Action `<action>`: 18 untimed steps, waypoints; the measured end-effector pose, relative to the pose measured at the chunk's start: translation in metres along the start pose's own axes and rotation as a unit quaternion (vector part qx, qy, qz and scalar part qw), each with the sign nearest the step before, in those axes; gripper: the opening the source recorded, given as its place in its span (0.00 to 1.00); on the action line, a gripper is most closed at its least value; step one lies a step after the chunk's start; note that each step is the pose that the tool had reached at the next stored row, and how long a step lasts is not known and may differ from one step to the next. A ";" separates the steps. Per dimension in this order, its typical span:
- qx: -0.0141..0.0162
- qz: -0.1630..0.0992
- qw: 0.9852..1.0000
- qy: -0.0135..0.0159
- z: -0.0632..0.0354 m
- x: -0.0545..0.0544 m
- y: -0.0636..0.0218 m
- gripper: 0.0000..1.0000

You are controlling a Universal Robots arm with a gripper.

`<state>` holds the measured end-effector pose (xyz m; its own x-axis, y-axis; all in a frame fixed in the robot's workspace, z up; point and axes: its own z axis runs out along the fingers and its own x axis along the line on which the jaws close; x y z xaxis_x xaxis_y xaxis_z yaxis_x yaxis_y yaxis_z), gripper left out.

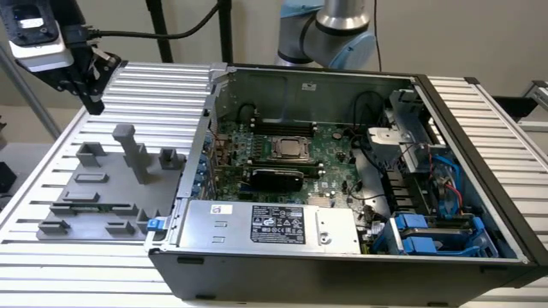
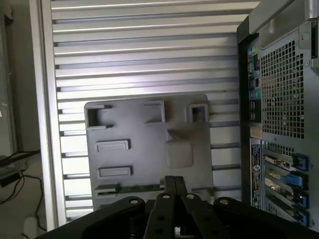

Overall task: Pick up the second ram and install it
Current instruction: 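Reach for the second ram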

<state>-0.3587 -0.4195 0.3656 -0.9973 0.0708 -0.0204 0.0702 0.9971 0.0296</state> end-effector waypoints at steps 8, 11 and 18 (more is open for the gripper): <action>0.000 0.000 1.000 0.000 0.0081 0.027 -0.0056 0.00; 0.000 0.000 1.000 0.001 0.0110 0.033 -0.0083 0.00; 0.001 0.000 1.000 0.008 0.0175 0.037 -0.0187 0.00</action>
<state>-0.3963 -0.4350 0.3468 -0.9975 0.0699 -0.0048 0.0697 0.9972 0.0285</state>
